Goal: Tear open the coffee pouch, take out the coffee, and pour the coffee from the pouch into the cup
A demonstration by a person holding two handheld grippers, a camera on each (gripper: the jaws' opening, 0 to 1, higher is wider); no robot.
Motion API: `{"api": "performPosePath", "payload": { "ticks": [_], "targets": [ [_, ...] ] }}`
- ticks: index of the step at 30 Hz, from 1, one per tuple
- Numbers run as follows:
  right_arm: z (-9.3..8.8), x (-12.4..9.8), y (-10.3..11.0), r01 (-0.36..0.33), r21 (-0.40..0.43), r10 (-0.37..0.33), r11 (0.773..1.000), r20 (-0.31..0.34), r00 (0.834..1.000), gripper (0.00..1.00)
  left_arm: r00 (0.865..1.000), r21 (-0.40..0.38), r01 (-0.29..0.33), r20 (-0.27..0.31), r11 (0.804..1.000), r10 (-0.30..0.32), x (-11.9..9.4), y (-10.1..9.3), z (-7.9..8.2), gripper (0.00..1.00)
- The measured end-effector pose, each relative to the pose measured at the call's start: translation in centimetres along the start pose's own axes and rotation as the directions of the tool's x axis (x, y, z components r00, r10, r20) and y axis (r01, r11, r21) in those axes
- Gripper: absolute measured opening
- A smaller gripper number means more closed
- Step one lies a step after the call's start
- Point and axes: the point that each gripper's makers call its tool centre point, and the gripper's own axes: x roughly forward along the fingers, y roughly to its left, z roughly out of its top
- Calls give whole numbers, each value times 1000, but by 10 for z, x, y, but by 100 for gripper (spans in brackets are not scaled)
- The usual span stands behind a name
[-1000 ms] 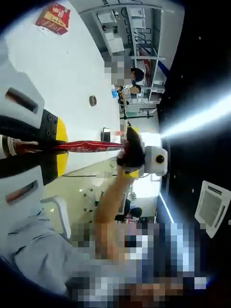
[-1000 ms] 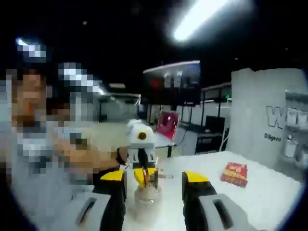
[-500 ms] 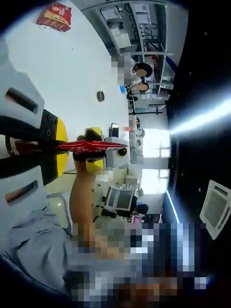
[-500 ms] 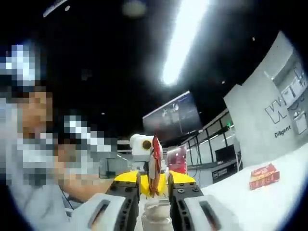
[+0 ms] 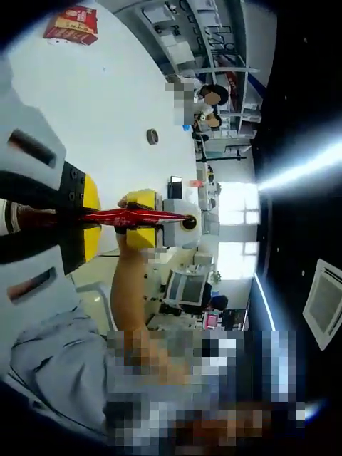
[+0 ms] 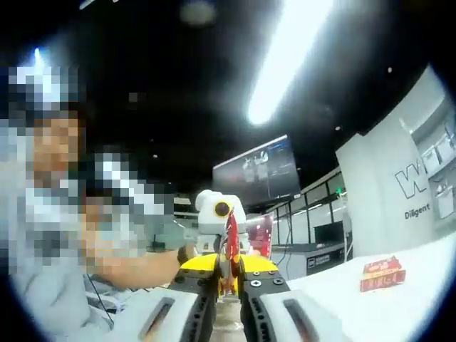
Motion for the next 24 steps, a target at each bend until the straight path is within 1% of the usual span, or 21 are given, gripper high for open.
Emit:
{"api": "performPosePath", "payload": {
  "ticks": [5,7,8,13,17,19,21,22,24],
  "targets": [
    [3,4,-1,35,55,-33,998,-40,999,10,1000,-19,-1,27,1000,1,-3,-1,3,11],
    [2,5,0,41,59,-38,997,-57,998,10,999,-24,-2,39,1000,2,-3,-2,4,13],
    [1,6,0,48,55,-44,997,-73,996,10,999,-30,-4,48,1000,5,-3,-2,5,14],
    [0,10,1,66,31,-62,997,-108,992,10,997,-30,-4,71,1000,6,-2,-4,9,17],
    [-2,9,3,73,22,-70,997,-139,988,10,996,-25,-4,92,1000,6,-2,-5,14,17],
    [-2,9,3,79,17,-76,997,-145,986,10,995,-24,-5,96,1000,8,-2,-5,15,16],
    [-2,9,3,81,14,-78,997,-148,986,10,995,-23,-6,97,1000,9,-2,-4,15,14],
    [0,6,1,95,11,-92,995,-159,983,10,995,-10,-12,102,1000,13,-2,-3,17,13],
    [2,5,2,97,6,-94,995,-167,981,10,994,1,-11,111,1000,11,-1,-4,19,12]
  ]
}}
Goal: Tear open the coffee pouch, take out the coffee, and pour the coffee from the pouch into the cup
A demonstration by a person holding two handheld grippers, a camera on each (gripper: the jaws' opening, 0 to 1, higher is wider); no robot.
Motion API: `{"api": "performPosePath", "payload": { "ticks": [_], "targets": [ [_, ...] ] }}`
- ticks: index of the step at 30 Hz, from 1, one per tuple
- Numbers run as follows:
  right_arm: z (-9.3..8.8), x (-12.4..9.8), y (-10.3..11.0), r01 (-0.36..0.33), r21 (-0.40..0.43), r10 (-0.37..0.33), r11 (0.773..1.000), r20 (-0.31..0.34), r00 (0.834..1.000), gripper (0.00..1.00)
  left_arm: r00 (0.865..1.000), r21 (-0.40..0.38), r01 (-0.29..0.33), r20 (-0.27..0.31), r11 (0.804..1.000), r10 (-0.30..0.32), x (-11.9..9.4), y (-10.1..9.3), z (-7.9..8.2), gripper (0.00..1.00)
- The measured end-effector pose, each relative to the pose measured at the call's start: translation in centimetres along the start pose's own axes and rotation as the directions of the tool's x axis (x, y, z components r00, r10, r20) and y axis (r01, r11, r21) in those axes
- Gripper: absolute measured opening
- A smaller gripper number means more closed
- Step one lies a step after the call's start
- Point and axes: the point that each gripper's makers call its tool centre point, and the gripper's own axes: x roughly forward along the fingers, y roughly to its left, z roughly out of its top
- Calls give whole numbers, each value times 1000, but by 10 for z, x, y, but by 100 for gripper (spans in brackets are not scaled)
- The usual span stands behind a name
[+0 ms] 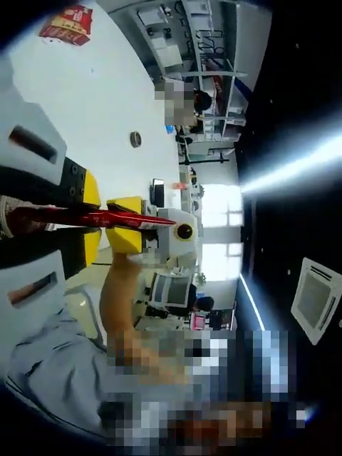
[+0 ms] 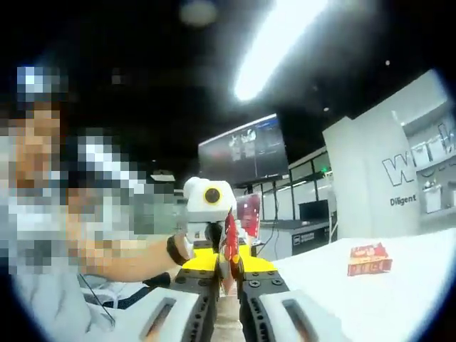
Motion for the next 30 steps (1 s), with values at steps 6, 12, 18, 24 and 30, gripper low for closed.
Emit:
{"api": "performPosePath", "payload": {
  "ticks": [6,12,18,24,30],
  "targets": [
    [2,-1,1,7,-11,-7,1000,-22,1000,10,1000,14,10,18,1000,-10,1,-1,4,10],
    [6,-5,2,-7,-55,7,998,5,1000,13,1000,22,13,8,1000,-13,2,-4,5,9],
    [17,-13,4,-22,-37,24,999,45,999,14,1000,24,23,16,999,-24,0,-2,5,9],
    [18,-14,2,-10,-6,10,1000,53,999,10,999,2,23,41,1000,-23,-1,-4,5,10],
    [17,-12,0,-2,9,2,1000,57,998,10,996,4,7,90,1000,-8,-1,-2,15,13]
  ]
}}
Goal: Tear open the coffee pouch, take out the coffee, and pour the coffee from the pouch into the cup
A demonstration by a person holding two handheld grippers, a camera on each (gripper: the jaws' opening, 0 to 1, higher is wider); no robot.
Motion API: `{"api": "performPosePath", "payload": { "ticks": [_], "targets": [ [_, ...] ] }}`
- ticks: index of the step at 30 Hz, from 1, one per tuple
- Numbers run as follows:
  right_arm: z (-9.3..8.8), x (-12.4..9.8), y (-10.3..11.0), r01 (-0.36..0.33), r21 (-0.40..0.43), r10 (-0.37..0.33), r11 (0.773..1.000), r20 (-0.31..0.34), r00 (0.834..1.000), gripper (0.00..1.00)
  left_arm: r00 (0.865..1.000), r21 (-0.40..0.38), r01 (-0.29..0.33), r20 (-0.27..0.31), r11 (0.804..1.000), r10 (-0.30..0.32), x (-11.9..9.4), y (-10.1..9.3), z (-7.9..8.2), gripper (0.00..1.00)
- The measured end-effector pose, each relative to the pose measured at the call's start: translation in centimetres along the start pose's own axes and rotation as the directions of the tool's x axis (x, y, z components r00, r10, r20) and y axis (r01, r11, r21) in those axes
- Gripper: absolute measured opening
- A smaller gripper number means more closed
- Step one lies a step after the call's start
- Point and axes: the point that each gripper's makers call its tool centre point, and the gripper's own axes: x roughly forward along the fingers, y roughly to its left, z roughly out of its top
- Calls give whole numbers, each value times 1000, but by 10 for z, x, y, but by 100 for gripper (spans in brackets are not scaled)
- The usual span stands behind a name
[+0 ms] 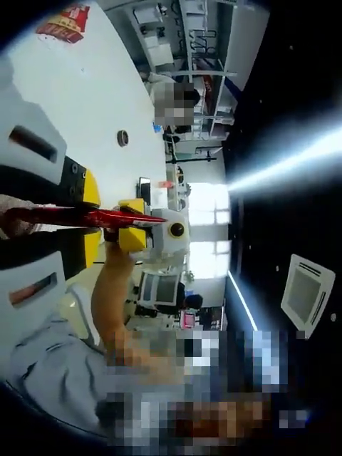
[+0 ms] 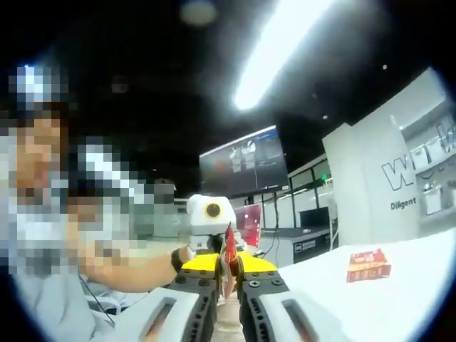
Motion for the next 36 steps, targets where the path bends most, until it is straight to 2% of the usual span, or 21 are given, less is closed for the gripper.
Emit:
{"api": "performPosePath", "payload": {
  "ticks": [7,11,16,25,33,36],
  "targets": [
    [-2,0,0,-2,-13,2,1000,-9,1000,10,1000,14,10,-4,1000,-10,1,0,-1,9],
    [8,-7,-3,-3,-18,4,1000,32,999,15,1000,5,23,-12,1000,-23,-3,-2,0,8],
    [9,-10,-4,6,-18,-5,1000,39,999,10,1000,-1,10,-11,1000,-10,-9,2,0,8],
    [15,-10,-6,33,-37,-33,999,16,999,9,1000,39,5,-5,999,-5,-7,6,3,10],
    [21,-9,-6,56,-39,-57,998,-11,998,9,1000,30,1,14,1000,-2,-4,6,9,16],
    [22,-7,-4,63,-45,-64,997,-23,998,9,1000,37,-3,20,999,2,-4,7,10,12]
  ]
}}
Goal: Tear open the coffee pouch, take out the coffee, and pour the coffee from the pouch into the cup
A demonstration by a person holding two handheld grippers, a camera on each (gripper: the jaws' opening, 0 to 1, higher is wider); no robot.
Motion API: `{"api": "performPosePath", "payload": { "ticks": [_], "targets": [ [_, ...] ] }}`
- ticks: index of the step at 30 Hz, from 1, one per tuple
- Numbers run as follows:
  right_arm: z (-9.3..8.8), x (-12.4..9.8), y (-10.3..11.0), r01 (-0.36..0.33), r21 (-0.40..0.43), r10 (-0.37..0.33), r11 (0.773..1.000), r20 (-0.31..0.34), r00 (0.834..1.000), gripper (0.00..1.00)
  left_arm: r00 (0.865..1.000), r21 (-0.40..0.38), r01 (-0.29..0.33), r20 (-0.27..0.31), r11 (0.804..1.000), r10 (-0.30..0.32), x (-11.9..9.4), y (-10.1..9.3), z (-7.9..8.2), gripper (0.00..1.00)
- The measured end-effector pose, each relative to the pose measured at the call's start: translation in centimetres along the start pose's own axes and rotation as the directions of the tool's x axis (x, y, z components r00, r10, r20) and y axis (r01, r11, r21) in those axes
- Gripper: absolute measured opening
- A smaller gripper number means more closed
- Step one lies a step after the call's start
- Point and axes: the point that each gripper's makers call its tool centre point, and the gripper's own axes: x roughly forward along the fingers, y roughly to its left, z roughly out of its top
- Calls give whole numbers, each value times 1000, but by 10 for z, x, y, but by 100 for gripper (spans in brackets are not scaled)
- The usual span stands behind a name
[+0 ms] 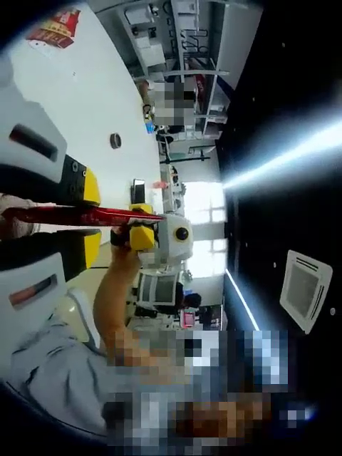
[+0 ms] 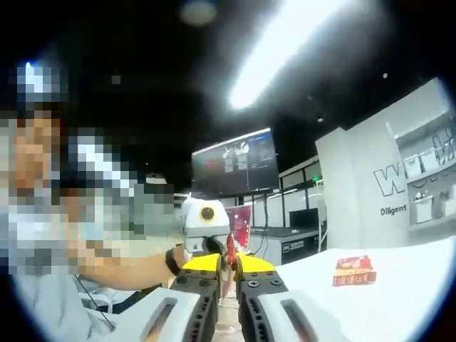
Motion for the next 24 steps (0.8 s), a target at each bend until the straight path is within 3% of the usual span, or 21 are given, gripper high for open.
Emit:
{"api": "performPosePath", "payload": {
  "ticks": [6,11,19,24],
  "targets": [
    [0,0,1,0,3,0,1000,0,1000,9,1000,0,9,2,1000,-9,0,-2,0,11],
    [0,-2,-1,8,11,-8,1000,12,1000,8,1000,-15,14,12,1000,-14,2,-4,1,18],
    [-2,-1,-3,9,6,-9,1000,-1,1000,8,1000,5,8,3,1000,-8,4,-2,-1,11],
    [-2,-2,-4,14,6,-14,1000,-1,1000,8,1000,-15,10,14,1000,-9,5,-2,0,16]
  ]
}}
